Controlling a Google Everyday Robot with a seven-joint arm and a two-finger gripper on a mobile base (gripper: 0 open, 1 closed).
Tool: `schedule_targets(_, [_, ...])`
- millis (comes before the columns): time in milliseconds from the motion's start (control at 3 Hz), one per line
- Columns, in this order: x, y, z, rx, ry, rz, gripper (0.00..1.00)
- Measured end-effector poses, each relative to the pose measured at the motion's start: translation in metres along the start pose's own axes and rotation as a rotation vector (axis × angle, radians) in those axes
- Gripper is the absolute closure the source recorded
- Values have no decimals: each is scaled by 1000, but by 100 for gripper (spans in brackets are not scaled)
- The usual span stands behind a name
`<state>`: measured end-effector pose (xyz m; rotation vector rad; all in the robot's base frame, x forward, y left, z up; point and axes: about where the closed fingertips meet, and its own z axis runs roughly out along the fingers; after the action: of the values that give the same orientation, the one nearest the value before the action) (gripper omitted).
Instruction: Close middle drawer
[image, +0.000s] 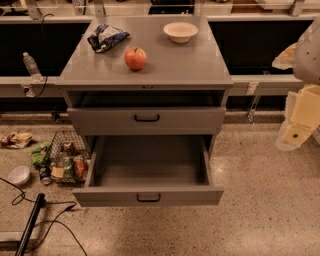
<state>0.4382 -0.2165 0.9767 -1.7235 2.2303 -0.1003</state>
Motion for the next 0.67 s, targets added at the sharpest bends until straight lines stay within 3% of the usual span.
schedule_targets(333, [0, 0, 0, 0, 0, 0, 0])
schedule_targets(667, [-1, -1, -2, 9, -3, -1, 13])
